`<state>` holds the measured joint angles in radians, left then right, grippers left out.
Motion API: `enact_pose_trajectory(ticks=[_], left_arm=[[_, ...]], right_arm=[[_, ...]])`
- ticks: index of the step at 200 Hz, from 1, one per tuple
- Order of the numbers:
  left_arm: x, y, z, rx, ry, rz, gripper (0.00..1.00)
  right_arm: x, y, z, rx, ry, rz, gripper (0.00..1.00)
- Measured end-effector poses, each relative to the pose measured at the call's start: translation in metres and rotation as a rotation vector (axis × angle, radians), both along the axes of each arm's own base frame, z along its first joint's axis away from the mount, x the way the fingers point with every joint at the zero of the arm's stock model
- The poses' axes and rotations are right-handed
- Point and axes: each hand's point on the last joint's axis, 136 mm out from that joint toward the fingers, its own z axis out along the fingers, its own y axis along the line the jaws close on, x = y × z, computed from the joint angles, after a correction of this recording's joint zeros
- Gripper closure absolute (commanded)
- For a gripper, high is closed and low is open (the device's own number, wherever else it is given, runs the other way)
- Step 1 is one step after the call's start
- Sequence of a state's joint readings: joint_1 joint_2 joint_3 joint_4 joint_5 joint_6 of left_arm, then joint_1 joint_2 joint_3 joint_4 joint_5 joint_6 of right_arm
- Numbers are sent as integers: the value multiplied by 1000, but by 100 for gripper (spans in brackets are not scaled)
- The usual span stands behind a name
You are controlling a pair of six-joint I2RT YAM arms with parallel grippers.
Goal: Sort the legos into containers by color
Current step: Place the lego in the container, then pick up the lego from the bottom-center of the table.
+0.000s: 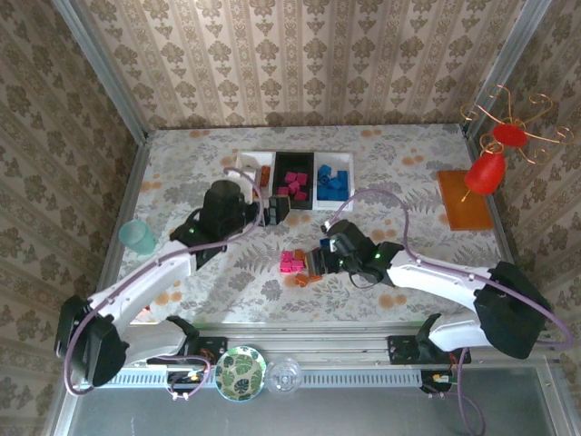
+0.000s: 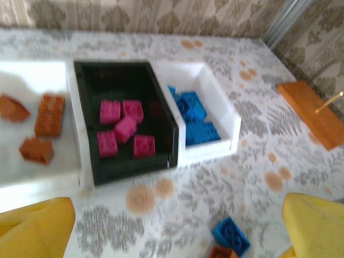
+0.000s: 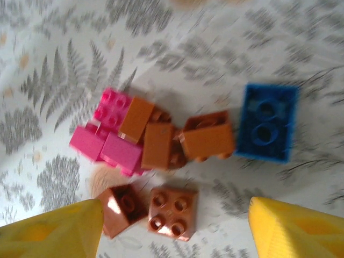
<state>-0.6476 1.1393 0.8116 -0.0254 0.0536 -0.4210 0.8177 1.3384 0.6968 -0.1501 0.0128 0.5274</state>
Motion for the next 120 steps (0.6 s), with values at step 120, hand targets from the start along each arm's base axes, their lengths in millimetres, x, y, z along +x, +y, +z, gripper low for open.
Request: enact_pose_trajectory(ticks=[120], left_arm=[[-76,42,-36,-28,68,-8,0]], right_arm=[[-24,55,-26,-214,-40,220,42]])
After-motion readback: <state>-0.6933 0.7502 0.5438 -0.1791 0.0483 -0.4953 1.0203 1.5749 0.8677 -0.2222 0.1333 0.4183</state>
